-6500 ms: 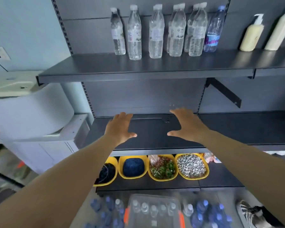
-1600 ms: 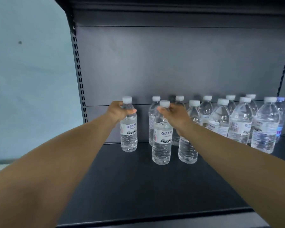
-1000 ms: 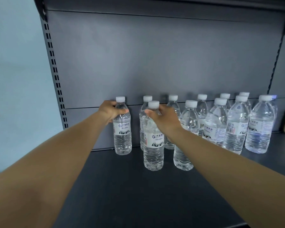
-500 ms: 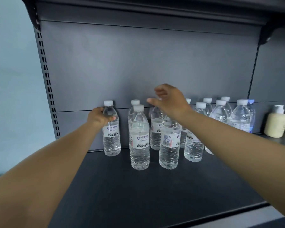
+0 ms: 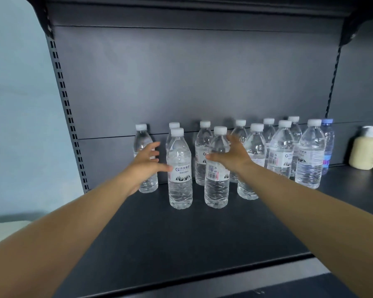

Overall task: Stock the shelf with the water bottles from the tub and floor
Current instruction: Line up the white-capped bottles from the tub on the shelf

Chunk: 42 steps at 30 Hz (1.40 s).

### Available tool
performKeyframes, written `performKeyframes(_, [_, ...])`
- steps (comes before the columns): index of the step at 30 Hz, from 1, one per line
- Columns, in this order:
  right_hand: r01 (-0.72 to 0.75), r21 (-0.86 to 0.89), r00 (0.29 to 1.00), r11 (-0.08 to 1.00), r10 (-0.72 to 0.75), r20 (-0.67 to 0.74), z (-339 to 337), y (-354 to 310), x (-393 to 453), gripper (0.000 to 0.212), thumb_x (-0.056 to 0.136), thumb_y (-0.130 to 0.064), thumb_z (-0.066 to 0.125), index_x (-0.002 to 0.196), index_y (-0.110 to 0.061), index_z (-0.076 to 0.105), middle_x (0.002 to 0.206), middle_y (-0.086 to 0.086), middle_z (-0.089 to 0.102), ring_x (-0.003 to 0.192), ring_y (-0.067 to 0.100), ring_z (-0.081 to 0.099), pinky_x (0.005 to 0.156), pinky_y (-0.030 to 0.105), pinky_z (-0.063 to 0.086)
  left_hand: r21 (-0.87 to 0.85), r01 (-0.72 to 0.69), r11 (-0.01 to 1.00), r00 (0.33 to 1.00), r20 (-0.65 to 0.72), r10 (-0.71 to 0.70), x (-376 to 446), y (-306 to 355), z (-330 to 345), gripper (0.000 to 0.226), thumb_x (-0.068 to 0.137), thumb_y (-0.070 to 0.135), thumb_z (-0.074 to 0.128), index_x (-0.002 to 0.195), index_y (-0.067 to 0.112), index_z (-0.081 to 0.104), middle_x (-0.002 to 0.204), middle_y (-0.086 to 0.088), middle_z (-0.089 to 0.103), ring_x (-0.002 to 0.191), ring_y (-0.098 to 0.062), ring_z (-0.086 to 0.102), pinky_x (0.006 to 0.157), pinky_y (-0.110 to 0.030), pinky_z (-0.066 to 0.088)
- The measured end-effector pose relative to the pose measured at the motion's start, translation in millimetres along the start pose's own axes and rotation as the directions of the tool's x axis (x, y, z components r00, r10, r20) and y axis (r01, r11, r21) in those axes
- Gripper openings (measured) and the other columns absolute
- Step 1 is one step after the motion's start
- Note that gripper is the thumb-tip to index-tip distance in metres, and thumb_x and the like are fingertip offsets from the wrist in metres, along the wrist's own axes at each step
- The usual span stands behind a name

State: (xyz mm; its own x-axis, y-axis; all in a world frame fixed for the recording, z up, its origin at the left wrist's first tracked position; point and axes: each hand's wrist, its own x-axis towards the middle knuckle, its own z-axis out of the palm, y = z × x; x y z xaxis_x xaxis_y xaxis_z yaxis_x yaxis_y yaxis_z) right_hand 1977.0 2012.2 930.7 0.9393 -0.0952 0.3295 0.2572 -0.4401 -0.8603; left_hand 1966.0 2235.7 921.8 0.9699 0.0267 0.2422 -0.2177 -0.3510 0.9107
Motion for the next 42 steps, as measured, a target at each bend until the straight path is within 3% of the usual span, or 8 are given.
performKeyframes(7, [0.02,-0.057,1.0,0.998,-0.02,0.0,-4.4,5.0,11.9,0.085,0.074,-0.022,0.078,0.143,-0.013,0.029,0.146,0.007,0.04,0.13,0.027,0.042,0.1,0.03,0.036,-0.005,-0.017,1.0,1.0,-0.003,0.017,1.5,8.5,32.7,0.073,0.073,0.01,0.077,0.134,0.022,0.04,0.112,0.003,0.052,0.108,-0.019,0.055,0.097,-0.04,0.047])
performKeyframes(15, [0.031,-0.008,0.999,0.999,-0.031,0.034,-9.7,14.5,20.7,0.078,0.075,-0.019,0.077,0.14,-0.013,0.034,0.14,0.005,0.045,0.12,0.021,0.047,0.087,0.022,0.034,-0.061,-0.004,0.998,0.999,-0.054,0.0,13.4,8.0,45.3,0.071,0.073,0.0,0.075,0.134,0.018,0.042,0.1,0.005,0.057,0.099,-0.019,0.058,0.089,-0.039,0.052])
performKeyframes(20, [0.044,0.006,0.997,0.999,-0.044,0.07,-10.4,18.8,21.3,0.07,0.076,-0.019,0.076,0.134,-0.015,0.038,0.123,-0.002,0.049,0.105,0.011,0.043,0.084,0.024,0.035,-0.085,-0.009,0.996,0.997,-0.082,0.002,14.1,9.8,51.7,0.069,0.075,-0.003,0.072,0.133,0.018,0.042,0.093,0.01,0.055,0.098,-0.018,0.057,0.086,-0.036,0.05])
performKeyframes(26, [0.067,-0.1,0.988,0.993,-0.052,0.147,-21.3,17.8,12.7,0.074,0.076,-0.024,0.076,0.136,-0.014,0.035,0.134,0.001,0.048,0.124,0.022,0.047,0.092,0.027,0.036,0.02,-0.011,1.0,0.992,-0.127,0.014,3.0,16.7,56.9,0.066,0.076,0.002,0.073,0.133,0.013,0.042,0.109,0.0,0.055,0.102,-0.018,0.056,0.082,-0.028,0.043])
performKeyframes(31, [0.229,-0.288,0.961,0.93,-0.169,0.22,-54.5,19.1,-8.9,0.08,0.08,-0.024,0.072,0.144,-0.013,0.025,0.147,0.006,0.037,0.132,0.024,0.038,0.098,0.026,0.033,0.216,0.064,0.974,0.993,-0.113,-0.041,-26.7,33.5,63.2,0.079,0.077,0.011,0.075,0.141,0.013,0.029,0.126,0.001,0.05,0.116,-0.019,0.049,0.088,-0.026,0.037])
performKeyframes(34, [0.326,-0.331,0.932,0.885,-0.243,0.269,-80.2,18.3,-24.2,0.079,0.08,-0.023,0.072,0.145,-0.015,0.027,0.148,0.004,0.035,0.134,0.022,0.036,0.103,0.026,0.03,0.459,0.084,0.885,0.995,-0.094,-0.046,-51.3,46.8,70.6,0.086,0.075,0.019,0.077,0.145,0.017,0.026,0.142,-0.005,0.042,0.128,-0.023,0.043,0.094,-0.026,0.036])
performKeyframes(37, [0.415,-0.393,0.898,0.821,-0.3,0.322,-108.3,17.4,-43.8,0.08,0.08,-0.027,0.072,0.146,-0.017,0.027,0.15,0.005,0.032,0.137,0.022,0.032,0.108,0.031,0.029,0.708,0.085,0.701,0.996,-0.063,-0.057,-77.6,60.6,82.3,0.093,0.075,0.028,0.076,0.148,0.019,0.019,0.151,-0.012,0.026,0.134,-0.028,0.036,0.105,-0.032,0.035])
performKeyframes(42, [0.475,-0.542,0.872,0.693,-0.288,0.395,-150.3,23.4,-86.1,0.086,0.078,-0.036,0.072,0.146,-0.018,0.024,0.149,0.01,0.03,0.137,0.028,0.029,0.108,0.037,0.031,0.892,0.089,0.443,0.993,-0.043,-0.113,-128.0,80.0,105.8,0.097,0.074,0.04,0.075,0.148,0.023,0.015,0.152,-0.01,0.022,0.137,-0.032,0.031,0.108,-0.045,0.036])
